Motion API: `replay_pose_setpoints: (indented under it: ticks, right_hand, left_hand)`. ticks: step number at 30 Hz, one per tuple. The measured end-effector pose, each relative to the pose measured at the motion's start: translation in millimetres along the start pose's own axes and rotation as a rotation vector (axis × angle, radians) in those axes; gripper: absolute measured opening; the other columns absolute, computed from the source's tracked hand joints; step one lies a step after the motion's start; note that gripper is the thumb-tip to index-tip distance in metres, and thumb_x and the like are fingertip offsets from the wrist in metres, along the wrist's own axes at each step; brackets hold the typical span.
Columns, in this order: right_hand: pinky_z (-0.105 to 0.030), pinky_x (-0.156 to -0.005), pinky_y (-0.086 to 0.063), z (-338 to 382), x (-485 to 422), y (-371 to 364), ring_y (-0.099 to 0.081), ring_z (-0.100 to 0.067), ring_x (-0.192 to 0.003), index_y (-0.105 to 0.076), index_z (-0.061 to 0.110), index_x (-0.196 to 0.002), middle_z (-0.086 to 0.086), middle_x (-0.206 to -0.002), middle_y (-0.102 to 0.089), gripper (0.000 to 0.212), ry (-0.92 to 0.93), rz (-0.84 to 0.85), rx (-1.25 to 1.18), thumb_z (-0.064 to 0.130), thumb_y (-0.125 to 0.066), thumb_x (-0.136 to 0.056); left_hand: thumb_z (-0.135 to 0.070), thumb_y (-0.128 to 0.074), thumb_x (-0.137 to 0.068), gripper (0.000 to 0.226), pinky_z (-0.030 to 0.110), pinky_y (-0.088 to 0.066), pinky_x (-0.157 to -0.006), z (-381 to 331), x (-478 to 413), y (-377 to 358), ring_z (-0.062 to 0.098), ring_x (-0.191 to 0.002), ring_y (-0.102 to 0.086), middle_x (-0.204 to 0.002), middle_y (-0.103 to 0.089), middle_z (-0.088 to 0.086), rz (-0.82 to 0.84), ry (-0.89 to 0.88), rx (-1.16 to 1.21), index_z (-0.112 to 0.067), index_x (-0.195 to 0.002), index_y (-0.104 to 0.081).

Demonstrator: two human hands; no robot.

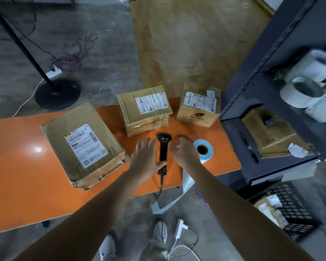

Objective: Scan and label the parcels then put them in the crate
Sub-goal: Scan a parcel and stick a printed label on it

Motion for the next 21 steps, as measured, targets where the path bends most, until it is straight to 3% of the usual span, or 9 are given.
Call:
replay_pose_setpoints:
  ticks: [2, 5, 10, 14, 18, 21]
  right_hand:
    - [-0.04, -0.091, -0.048, -7.3, 3.6, 17.5, -0.052, -0.025, -0.116, -0.054, 0.015, -0.124, -0.004, -0.121, -0.059, 0.037, 0.036, -0.132, 0.178, 0.038, -0.054, -0.096]
    - [-0.041, -0.094, -0.043, -27.3, 3.9, 21.9, -0.048, -0.028, -0.122, -0.041, 0.018, -0.136, -0.008, -0.128, -0.053, 0.048, -0.033, -0.117, 0.361, 0.04, -0.054, -0.096]
    - [-0.04, -0.086, -0.046, -32.5, -2.2, 15.9, -0.052, -0.028, -0.115, -0.032, 0.021, -0.138, -0.01, -0.123, -0.051, 0.057, -0.085, -0.137, 0.47, 0.045, -0.058, -0.094]
    - [-0.044, -0.09, -0.044, -38.8, -10.4, 16.6, -0.051, -0.031, -0.118, -0.032, 0.023, -0.137, -0.015, -0.128, -0.05, 0.056, -0.207, -0.128, 0.486, 0.046, -0.059, -0.093]
    - [-0.043, -0.09, -0.041, -47.6, -15.0, 16.1, -0.059, -0.027, -0.106, -0.032, 0.026, -0.138, -0.007, -0.11, -0.065, 0.048, -0.202, -0.11, 0.502, 0.026, -0.055, -0.096]
    - [-0.044, -0.09, -0.042, -47.1, -8.8, 27.5, -0.059, -0.027, -0.107, -0.031, 0.026, -0.139, -0.006, -0.111, -0.065, 0.049, -0.147, -0.127, 0.435, 0.015, -0.052, -0.095]
  left_hand:
    - [-0.05, -0.067, -0.085, 0.084, 0.046, -0.036, -0.11, -4.3, -0.5, -3.5, 0.029, -0.142, -0.022, -0.151, -0.027, 0.008, 0.014, 0.001, 0.031, -0.019, -0.15, -0.023]
    - [-0.048, -0.067, -0.085, 0.083, 0.047, -0.035, -0.11, -10.2, 0.7, -7.9, 0.03, -0.141, -0.025, -0.151, -0.027, 0.007, 0.032, 0.01, 0.077, -0.02, -0.15, -0.023]
    - [-0.047, -0.066, -0.087, 0.081, 0.047, -0.032, -0.112, -12.3, 3.2, -8.7, 0.029, -0.142, -0.022, -0.152, -0.027, 0.006, 0.026, 0.013, 0.093, -0.021, -0.151, -0.023]
    - [-0.045, -0.064, -0.089, 0.079, 0.047, -0.03, -0.113, -11.3, 8.8, -6.6, 0.03, -0.144, -0.019, -0.154, -0.024, 0.007, 0.046, 0.023, 0.118, -0.021, -0.152, -0.022]
    - [-0.044, -0.064, -0.09, 0.079, 0.045, -0.03, -0.113, -12.6, 14.7, -1.4, 0.029, -0.143, -0.021, -0.154, -0.026, 0.007, 0.033, 0.006, 0.128, -0.018, -0.152, -0.022]
    - [-0.043, -0.065, -0.089, 0.079, 0.045, -0.031, -0.112, -16.7, 18.5, 3.6, 0.028, -0.142, -0.022, -0.153, -0.027, 0.007, 0.047, -0.01, 0.142, -0.019, -0.151, -0.023]
Point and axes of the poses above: each hand's wrist, its own x-axis away from the middle knuckle, its own y-axis out of the back of the hand, z = x × y, the point moved 6 cm from there along -x, towards the middle knuckle
